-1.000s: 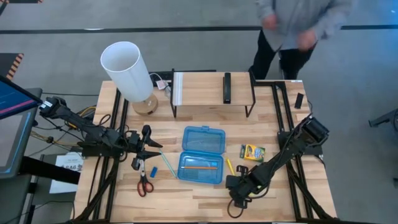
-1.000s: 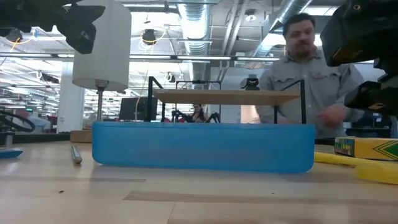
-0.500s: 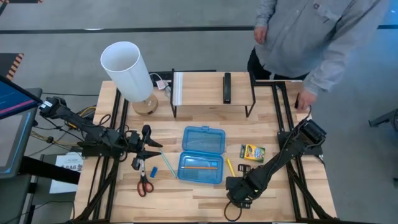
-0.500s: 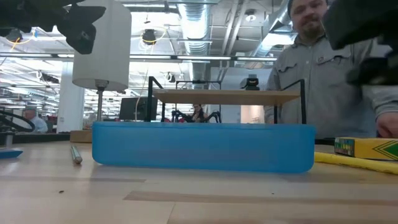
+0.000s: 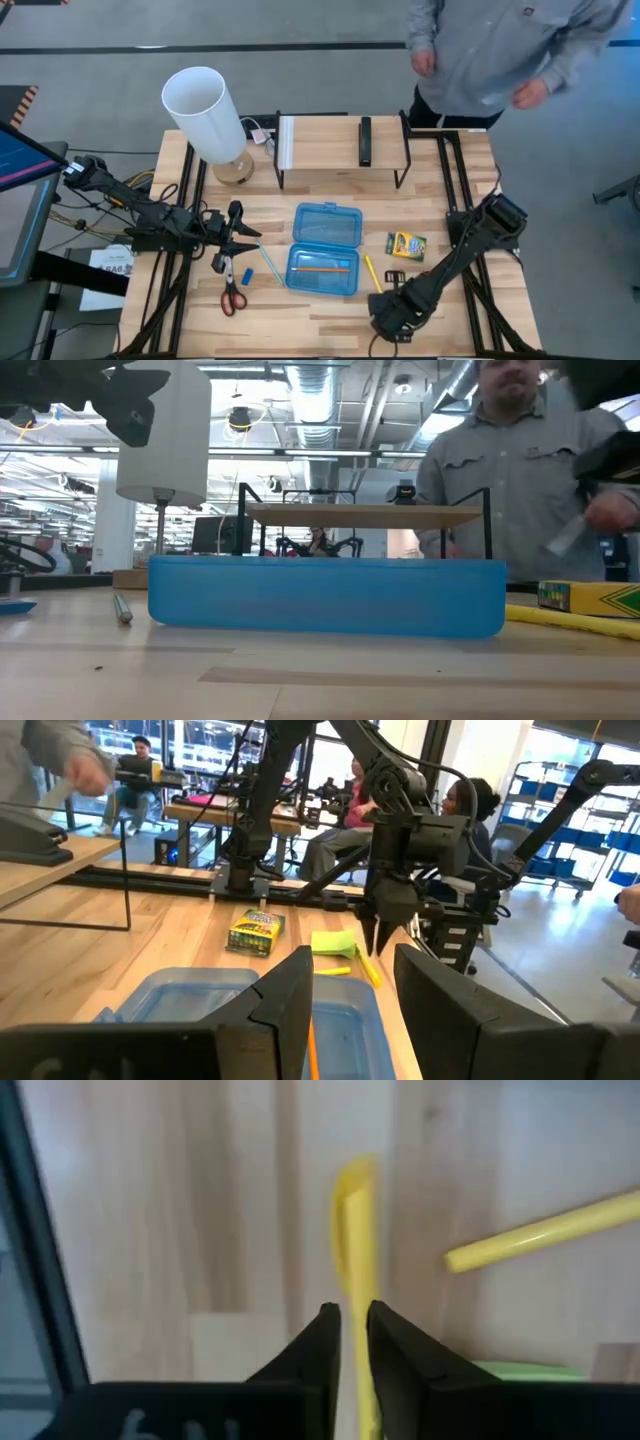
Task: Pack school essentials
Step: Put the bottom yellow pen into the blue supply box
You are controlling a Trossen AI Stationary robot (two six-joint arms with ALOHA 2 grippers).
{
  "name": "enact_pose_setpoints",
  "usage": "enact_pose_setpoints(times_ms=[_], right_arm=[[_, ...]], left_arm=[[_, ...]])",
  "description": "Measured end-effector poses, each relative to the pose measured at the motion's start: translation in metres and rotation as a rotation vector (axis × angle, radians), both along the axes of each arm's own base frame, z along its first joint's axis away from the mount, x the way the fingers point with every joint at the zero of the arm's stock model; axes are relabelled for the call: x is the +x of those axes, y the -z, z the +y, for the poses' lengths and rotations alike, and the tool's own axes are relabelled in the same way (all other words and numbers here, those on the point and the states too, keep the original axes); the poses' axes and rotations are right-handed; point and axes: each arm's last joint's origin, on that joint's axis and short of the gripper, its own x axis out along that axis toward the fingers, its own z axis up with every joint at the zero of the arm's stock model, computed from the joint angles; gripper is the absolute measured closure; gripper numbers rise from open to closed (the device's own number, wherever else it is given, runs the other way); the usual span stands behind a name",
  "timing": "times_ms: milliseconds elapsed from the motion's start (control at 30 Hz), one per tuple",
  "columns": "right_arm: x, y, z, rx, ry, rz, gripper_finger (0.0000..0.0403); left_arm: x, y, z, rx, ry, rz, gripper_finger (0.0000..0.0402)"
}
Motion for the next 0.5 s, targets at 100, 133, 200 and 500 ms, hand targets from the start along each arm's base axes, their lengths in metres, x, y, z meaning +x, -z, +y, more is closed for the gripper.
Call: enact_pose_setpoints(times_ms=[100,133,200,500], right_arm=[[-0.004,0.003,0.002,0.0,0.006,0.001,0.0291],[-0.005,0.004,0.003,0.003,0.014,-0.002,0.0281],[-0.005,0.008,0.002,0.012,0.031,-0.017,0.0259],[0.001,0.014,-0.006,0.003,0.063,-0.051,0.0196]], left_arm=[[0.0,0.0,0.0,0.0,0.0,0.0,0.0271],[0.0,0.0,0.0,0.0,0.0,0.0,0.0271],[0.0,0.0,0.0,0.0,0.0,0.0,0.0272],[0.0,0.0,0.0,0.0,0.0,0.0,0.0271]])
